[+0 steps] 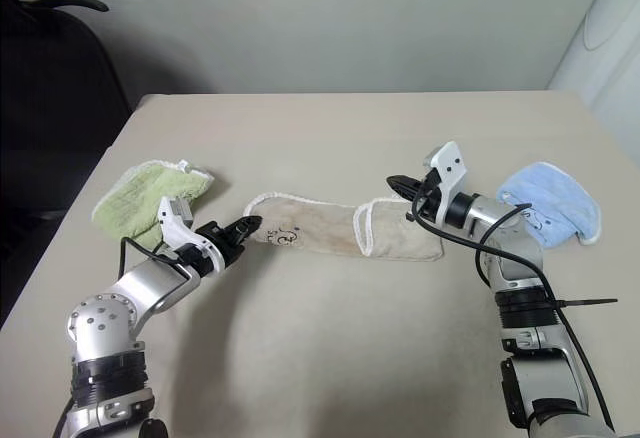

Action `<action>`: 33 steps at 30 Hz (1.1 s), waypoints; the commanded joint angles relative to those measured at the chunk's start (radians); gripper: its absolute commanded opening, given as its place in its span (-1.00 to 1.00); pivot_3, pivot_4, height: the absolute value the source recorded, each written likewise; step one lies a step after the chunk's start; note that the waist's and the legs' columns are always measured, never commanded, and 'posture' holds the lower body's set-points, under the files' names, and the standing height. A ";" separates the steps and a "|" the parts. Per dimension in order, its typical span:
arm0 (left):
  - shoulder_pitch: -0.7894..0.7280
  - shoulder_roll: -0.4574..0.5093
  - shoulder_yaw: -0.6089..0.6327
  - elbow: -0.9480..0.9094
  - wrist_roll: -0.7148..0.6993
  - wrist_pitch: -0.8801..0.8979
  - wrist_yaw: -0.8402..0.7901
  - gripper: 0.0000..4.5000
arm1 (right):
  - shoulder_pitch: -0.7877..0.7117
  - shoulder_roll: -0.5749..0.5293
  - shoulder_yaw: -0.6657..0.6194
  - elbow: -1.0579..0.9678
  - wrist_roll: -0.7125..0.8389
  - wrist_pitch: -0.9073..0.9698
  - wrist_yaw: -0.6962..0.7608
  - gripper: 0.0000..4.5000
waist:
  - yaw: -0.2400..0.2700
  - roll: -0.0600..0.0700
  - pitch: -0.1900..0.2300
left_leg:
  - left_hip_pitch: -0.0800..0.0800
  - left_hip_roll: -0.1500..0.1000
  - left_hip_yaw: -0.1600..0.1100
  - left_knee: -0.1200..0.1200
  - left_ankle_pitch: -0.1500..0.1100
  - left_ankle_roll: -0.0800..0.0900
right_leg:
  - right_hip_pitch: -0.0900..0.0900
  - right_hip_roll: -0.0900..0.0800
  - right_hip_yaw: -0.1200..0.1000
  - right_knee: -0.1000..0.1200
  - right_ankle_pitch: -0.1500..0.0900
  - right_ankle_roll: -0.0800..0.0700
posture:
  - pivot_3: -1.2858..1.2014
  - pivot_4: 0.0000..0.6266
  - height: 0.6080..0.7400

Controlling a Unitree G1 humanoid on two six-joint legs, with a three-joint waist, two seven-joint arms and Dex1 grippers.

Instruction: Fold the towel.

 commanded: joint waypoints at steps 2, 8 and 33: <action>-0.026 0.020 0.002 -0.029 -0.019 0.022 -0.018 -0.99 | -0.006 -0.001 -0.019 -0.053 0.020 -0.003 -0.015 -1.00 | -0.003 -0.001 0.001 | 0.000 0.000 0.000 0.000 0.000 0.000 | 0.000 0.000 0.000 0.000 0.000 0.000 | 0.03 -0.52 1.00; -0.135 -0.003 -0.102 -0.125 -0.048 0.069 -0.031 -0.99 | -0.014 -0.005 -0.031 -0.041 0.018 -0.007 -0.031 -1.00 | -0.001 -0.005 0.003 | -0.001 0.000 -0.001 0.001 0.000 0.000 | 0.000 0.000 -0.001 0.000 0.001 0.001 | 0.03 -0.52 1.00; -0.655 -0.354 -0.681 0.393 0.605 0.125 -0.532 -0.76 | 0.080 -0.064 -0.251 -0.093 0.030 -0.030 -0.298 -1.00 | -0.003 -0.005 0.003 | -0.008 0.002 0.005 0.009 -0.001 0.002 | -0.005 -0.001 0.001 0.001 0.002 0.003 | 0.03 -0.52 1.00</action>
